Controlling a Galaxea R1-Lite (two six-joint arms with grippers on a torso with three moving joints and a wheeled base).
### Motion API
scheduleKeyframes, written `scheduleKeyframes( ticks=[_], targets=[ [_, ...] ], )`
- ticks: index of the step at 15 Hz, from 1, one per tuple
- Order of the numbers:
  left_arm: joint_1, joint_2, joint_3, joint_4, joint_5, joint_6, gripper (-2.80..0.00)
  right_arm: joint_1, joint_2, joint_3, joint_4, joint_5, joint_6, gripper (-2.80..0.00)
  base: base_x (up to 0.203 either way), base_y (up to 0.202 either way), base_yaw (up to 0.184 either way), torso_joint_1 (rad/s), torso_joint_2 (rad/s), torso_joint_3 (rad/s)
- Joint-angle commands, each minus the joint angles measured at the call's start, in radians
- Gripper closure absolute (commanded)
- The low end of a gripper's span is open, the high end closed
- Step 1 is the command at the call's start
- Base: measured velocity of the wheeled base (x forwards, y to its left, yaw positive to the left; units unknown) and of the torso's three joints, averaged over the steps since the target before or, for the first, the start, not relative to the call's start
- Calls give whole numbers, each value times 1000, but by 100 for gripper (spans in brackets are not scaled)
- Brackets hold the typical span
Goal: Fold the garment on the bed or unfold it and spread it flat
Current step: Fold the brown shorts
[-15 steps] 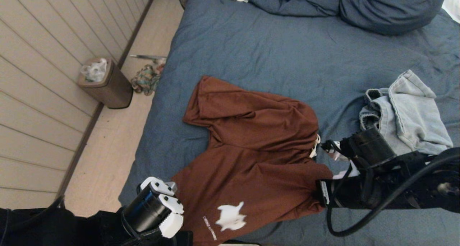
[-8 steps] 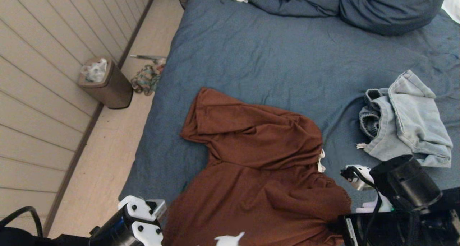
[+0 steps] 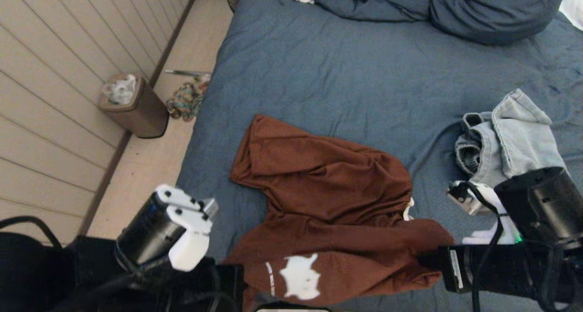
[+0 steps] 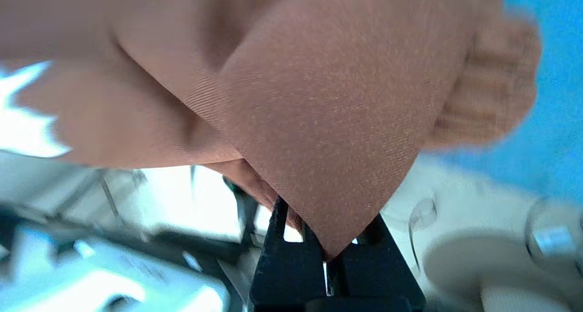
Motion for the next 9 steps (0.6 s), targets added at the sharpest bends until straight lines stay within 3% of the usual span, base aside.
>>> scheduleKeyframes(
  ticks=[1,4,7,9],
  targets=[
    [104,73,-186,12,-5,57,0,-32,70,-123,0,-2,-3,0,0,0,0,0,0,0],
    [222,149,-453,91,-20,125,0,-90,218,-259,-3,-1,-6,0,0,0,0,0,0,0],
    [374,253,-692,142,-77,172,0,-153,353,-414,-6,4,-5,0,0,0,0,0,0,0],
    [434,342,-827,166,-118,183,0,-178,406,-502,-4,6,-2,0,0,0,0,0,0,0]
  ],
)
